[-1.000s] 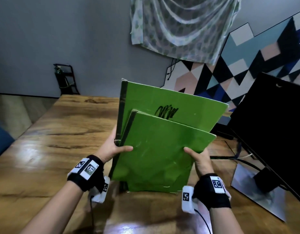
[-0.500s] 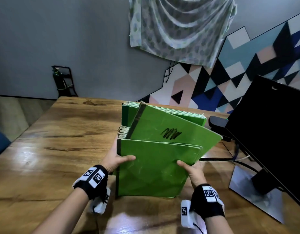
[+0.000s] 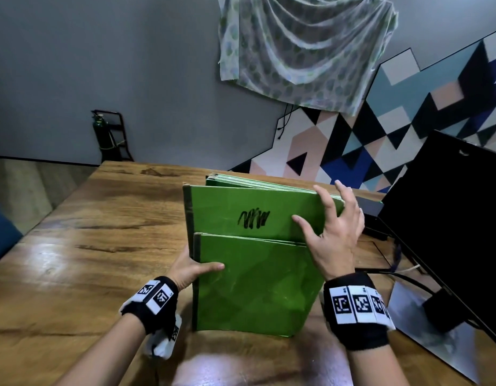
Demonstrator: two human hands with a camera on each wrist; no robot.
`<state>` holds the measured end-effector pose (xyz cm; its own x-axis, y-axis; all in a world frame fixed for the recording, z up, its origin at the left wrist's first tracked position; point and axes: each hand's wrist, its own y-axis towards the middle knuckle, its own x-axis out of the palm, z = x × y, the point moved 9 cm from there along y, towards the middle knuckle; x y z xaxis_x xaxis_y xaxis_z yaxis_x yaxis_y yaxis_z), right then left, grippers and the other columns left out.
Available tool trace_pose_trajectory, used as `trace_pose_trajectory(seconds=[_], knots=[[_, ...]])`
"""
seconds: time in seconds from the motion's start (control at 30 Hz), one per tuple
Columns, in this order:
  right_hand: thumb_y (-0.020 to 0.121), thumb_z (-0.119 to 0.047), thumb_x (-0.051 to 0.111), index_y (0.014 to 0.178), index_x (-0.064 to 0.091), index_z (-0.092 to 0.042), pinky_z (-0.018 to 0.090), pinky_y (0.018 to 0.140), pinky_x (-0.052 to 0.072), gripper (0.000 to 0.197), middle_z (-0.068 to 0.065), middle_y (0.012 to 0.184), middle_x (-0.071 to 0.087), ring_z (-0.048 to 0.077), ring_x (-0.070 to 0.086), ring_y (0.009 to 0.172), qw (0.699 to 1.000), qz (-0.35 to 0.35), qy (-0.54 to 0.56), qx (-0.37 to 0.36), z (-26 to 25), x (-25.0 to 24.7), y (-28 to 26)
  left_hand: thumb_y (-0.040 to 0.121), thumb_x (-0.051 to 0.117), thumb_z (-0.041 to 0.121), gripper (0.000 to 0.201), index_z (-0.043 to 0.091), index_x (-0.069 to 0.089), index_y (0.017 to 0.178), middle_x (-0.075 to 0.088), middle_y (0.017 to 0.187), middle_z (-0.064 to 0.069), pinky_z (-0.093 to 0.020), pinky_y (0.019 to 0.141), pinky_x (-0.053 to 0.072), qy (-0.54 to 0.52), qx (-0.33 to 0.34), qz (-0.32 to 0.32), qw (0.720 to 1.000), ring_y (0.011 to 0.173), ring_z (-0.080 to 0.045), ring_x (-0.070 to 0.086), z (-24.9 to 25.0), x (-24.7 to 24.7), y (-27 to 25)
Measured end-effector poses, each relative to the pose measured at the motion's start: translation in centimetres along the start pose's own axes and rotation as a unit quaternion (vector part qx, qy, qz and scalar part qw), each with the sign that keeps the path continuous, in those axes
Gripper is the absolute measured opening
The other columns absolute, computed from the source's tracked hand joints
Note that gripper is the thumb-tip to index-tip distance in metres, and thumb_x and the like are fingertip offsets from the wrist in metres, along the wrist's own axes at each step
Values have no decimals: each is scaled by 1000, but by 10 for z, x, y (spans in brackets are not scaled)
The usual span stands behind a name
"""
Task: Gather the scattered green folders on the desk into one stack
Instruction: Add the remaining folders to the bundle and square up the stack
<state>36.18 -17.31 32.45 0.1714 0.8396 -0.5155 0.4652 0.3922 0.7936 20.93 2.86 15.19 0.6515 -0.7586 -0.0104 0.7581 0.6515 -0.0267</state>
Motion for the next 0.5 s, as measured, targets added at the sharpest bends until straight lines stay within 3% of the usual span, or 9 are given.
trace_pose_trajectory(seconds=[0.1, 0.2, 0.3, 0.37, 0.5], knots=[[76, -48, 53, 110, 47, -29, 65, 99, 32, 39, 7, 135, 42, 35, 42, 127, 1000, -14, -14, -20, 3, 4, -2, 11, 86, 56, 98, 27, 50, 98, 73, 86, 10, -12, 70, 53, 1, 8, -7, 1000, 80, 2, 68, 5, -1, -2], [79, -46, 49, 106, 51, -29, 69, 96, 32, 32, 8, 134, 50, 29, 36, 128, 995, -48, -68, -55, 6, 16, -6, 16, 84, 60, 101, 29, 47, 104, 65, 102, 11, -24, 89, 50, 25, 14, -5, 1000, 93, -2, 64, 12, 0, -1], [88, -63, 26, 115, 55, -30, 70, 95, 27, 51, -3, 141, 44, 25, 29, 132, 969, -160, -142, -124, -9, 55, -32, 19, 83, 63, 119, 17, 44, 121, 61, 113, 2, -39, 102, 43, 48, 22, 5, 999, 106, -16, 59, 16, -2, 0], [88, -67, 12, 125, 50, -23, 71, 95, 29, 69, -4, 140, 50, 22, 29, 133, 956, -216, -166, -111, -7, 74, -52, 23, 83, 63, 126, 10, 42, 129, 61, 118, -3, -41, 104, 42, 65, 31, 2, 997, 110, -19, 59, 18, 0, -1], [88, -66, 10, 133, 39, -18, 66, 105, 21, 72, -1, 143, 48, 20, 27, 135, 959, -203, -168, -106, -18, 79, -55, 23, 83, 63, 115, 13, 48, 121, 63, 112, 1, -37, 101, 45, 66, 22, 5, 998, 104, -13, 61, 15, -2, 2]])
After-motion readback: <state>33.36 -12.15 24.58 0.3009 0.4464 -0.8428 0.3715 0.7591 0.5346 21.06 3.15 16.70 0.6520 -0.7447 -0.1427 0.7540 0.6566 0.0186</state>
